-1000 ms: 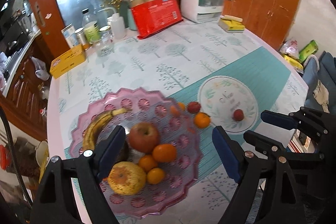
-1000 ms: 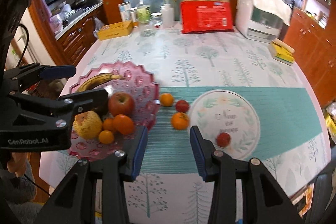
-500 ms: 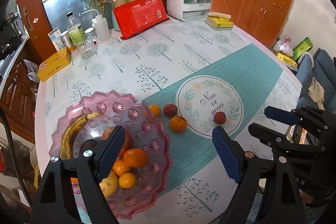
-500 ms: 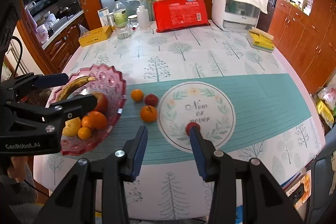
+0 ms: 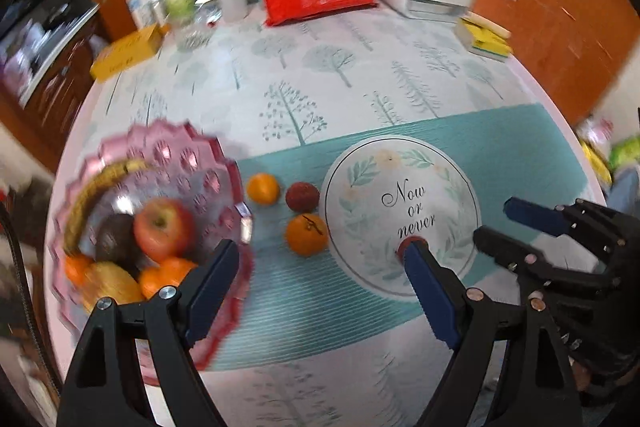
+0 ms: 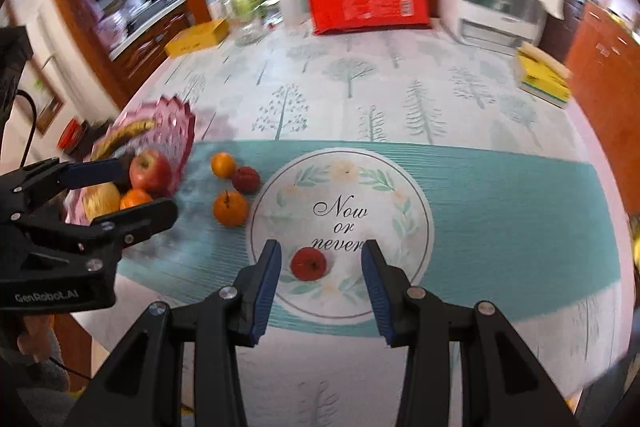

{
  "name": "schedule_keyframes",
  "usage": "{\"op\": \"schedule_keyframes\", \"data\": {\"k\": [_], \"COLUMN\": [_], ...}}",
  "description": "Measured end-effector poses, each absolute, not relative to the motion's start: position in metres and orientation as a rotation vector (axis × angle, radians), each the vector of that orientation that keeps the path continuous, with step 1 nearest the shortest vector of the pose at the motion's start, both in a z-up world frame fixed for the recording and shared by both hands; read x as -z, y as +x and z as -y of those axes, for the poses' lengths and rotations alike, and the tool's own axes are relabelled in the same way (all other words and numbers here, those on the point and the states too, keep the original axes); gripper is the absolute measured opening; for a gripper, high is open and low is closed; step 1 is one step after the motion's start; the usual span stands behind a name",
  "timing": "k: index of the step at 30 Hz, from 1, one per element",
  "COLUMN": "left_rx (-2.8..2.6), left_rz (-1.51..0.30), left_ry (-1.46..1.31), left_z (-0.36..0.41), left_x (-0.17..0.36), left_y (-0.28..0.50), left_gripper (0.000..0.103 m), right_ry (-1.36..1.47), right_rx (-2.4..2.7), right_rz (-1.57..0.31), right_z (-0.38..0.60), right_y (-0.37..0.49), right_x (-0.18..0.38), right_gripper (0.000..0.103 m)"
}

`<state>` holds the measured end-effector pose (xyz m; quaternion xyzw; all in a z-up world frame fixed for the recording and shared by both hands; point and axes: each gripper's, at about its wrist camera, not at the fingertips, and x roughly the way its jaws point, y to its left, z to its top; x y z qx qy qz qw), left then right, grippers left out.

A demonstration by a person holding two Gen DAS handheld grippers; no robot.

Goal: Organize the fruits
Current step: 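Withdraw both grippers toward the plate, right gripper approaching a small red apple, then grasp the small red apple with the right gripper while the left gripper grasps a tangerine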

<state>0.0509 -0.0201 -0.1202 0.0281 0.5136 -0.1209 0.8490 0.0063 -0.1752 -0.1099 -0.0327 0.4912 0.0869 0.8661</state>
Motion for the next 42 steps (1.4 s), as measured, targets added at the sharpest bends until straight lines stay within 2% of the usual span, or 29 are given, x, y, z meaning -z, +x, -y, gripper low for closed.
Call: {"op": "schedule_keyframes", "data": {"k": [4,6,17,19,42], "left_rx": [0.175,0.150,0.018,0.015,-0.292], "left_rz": [-1.102,-1.120,-1.118,-1.114,-1.094], "left_ry": [-0.038,-0.083,-0.205,-0.206,-0.031], "left_z": [0.023,0.021,0.007,0.009,0.048], "left_x": [0.147,0.160,0.186,0.189,0.230], "left_y": [0.043,0.039,0.026,0.028,0.081], "left_gripper": [0.082,0.077,0.076,0.076,0.072], "right_ry": [-0.148,-0.170,-0.219,-0.210,-0.214], "right_rx": [-0.296,-0.367,-0.501,-0.501,-0.440], "right_rz": [-1.073,-1.096,-1.181,-1.172,-1.135], "right_z": [0.176,0.173,0.150,0.152,0.178], "right_y": [0.020,0.026,0.045,0.045,0.046], "right_x": [0.139,0.154,0.204,0.205,0.194], "right_gripper": [0.042,0.042,0.041,0.034,0.034]}}
